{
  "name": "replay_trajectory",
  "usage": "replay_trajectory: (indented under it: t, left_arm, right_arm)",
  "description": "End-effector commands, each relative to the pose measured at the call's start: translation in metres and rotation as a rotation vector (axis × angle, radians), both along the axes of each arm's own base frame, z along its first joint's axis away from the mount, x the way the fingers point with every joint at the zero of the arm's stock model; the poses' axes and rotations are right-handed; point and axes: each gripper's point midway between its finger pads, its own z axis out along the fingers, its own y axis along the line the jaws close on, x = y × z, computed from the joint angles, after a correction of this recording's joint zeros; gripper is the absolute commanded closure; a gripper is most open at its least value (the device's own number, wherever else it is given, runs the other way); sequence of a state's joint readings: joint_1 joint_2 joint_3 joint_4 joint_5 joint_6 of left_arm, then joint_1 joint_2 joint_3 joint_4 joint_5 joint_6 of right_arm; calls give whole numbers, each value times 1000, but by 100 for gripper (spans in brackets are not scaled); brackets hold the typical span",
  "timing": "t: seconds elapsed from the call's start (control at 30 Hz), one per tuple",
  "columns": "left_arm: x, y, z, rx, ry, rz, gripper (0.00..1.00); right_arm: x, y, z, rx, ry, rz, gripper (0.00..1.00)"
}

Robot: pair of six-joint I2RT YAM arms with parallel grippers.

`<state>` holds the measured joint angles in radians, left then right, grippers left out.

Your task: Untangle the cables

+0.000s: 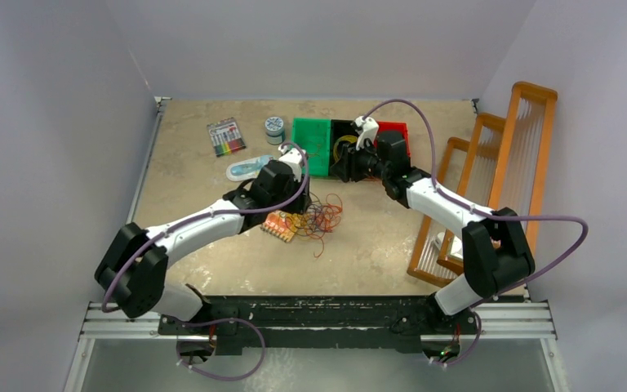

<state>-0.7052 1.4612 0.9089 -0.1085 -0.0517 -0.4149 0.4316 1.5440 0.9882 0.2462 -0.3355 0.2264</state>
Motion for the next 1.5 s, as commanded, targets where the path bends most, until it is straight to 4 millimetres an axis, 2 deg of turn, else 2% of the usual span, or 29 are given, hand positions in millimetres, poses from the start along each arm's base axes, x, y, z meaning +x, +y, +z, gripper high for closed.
replay_trajectory:
  t: [0.0, 0.17, 0.37, 0.6, 0.7, 0.97, 1.23, 1.47]
  left_arm:
    - [-3, -3, 27, -72, -76, -30, 56]
    - [-3, -10, 13, -75, -31, -44, 56]
    - [-3, -2, -4, -23, -17, -28, 56]
    - [-5, -4, -13, -23, 3, -37, 59]
    - [-6, -2, -11, -19, 1, -33, 58]
    - [-6, 10, 24, -50, -80, 14, 54]
    - [-17, 7, 8, -69, -39, -23, 55]
    - [-25, 8, 8, -84, -61, -47, 56]
  right_arm:
    - [1, 9, 21, 61, -51, 30, 56]
    - [1, 9, 17, 51, -43, 36, 56]
    - [2, 12, 18, 61, -41, 46, 56]
    - [3, 15, 14, 60, -31, 59, 56]
    - [3, 16, 15, 66, -30, 61, 56]
    - [4, 20, 13, 76, -22, 79, 56]
    - [3, 22, 14, 87, -19, 90, 56]
    - [3, 23, 13, 85, -16, 95, 56]
